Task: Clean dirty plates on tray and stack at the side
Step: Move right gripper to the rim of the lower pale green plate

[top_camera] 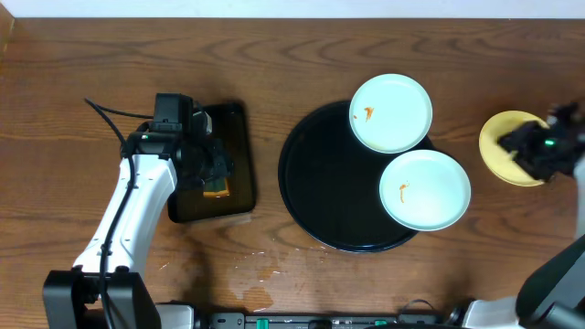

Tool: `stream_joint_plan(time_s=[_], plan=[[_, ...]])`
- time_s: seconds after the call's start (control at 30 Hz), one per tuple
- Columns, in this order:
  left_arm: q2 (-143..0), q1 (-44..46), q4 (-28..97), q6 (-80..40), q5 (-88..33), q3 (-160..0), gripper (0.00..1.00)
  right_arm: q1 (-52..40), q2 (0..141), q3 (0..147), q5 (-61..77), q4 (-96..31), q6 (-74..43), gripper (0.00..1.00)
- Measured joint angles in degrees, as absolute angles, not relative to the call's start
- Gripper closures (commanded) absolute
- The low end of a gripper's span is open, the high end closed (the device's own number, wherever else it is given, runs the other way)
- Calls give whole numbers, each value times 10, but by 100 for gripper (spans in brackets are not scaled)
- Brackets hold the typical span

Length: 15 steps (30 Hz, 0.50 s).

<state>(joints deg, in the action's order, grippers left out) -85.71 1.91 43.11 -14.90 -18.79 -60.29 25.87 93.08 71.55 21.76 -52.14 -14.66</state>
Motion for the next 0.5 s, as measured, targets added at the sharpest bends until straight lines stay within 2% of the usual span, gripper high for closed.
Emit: stream_joint_plan(time_s=[0.17,0.37,0.5], plan=[[-857,19,431,-149,-188,-603,47,156,930,711,110,-606,-154,48],[-857,19,431,-149,-188,-603,47,69,930,686,-34,-623,-205,45],[-857,19,432,-149,-188,-603,47,58,930,655,-95,-601,-237,51]])
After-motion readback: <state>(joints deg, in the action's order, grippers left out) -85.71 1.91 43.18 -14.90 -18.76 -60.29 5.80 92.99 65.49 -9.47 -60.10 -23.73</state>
